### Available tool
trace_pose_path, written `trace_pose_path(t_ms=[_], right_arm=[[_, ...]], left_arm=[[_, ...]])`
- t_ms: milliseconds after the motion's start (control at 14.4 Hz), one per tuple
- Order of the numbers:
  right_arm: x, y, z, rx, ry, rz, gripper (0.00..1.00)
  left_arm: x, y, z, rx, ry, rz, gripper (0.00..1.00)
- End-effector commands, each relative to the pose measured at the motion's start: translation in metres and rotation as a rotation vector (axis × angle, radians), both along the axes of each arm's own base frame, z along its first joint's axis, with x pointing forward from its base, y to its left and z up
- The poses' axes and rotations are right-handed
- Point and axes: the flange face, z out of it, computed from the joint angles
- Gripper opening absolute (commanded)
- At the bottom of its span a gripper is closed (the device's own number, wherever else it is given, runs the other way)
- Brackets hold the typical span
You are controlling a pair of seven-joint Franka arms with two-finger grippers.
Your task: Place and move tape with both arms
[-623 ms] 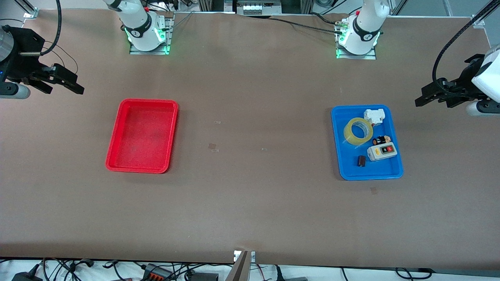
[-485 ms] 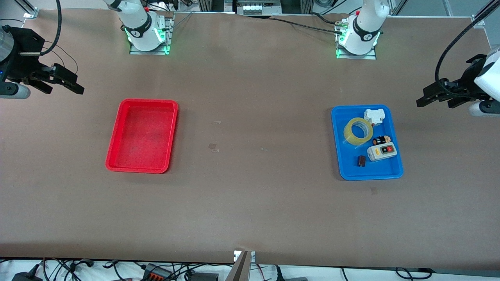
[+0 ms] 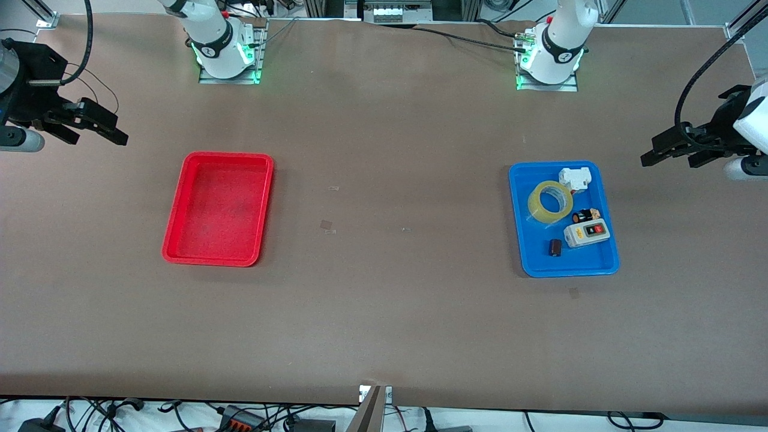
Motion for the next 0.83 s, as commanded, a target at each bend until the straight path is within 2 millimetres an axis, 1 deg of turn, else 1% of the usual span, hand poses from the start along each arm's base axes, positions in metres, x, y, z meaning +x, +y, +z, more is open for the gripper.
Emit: trace_pose_path(t_ms=[0,138,346,415,554,623,692,762], right_arm=[[-0.003,-0.002,0.008,0.011,-0.007,0.013,0.98],[-0.003,-0.001,0.007,0.014,-0.005,0.006,0.98],[-0.003,0.000,0.007,0.014,-0.004,0.006,0.98],[-0.002,0.000,0.007,0.014,-0.005,0.006,0.98],[-0.002,0.001,0.006,0.014,-0.002,0.007,0.98],[-0.002,0.000,0.005,0.014,-0.001,0.006,0.98],[-0.002,0.000,0.005,0.014,-0.001,0.006,0.98],[-0.002,0.001,0.004,0.014,0.001,0.007,0.98]], left_arm=[[-0.007,-0.002,0.003,0.012,-0.008,-0.025,1.00],[-0.004,-0.004,0.003,0.011,-0.013,-0.025,1.00],[-0.001,0.001,0.004,0.000,-0.014,-0.007,1.00],[0.000,0.000,0.002,0.005,-0.009,-0.007,1.00],[0.004,-0.004,-0.023,0.014,0.058,-0.015,1.00],[0.009,-0.002,-0.036,0.007,0.082,0.007,1.00],[0.012,-0.001,-0.055,0.009,0.115,0.018,1.00],[0.012,-0.003,-0.073,0.014,0.126,0.012,1.00]])
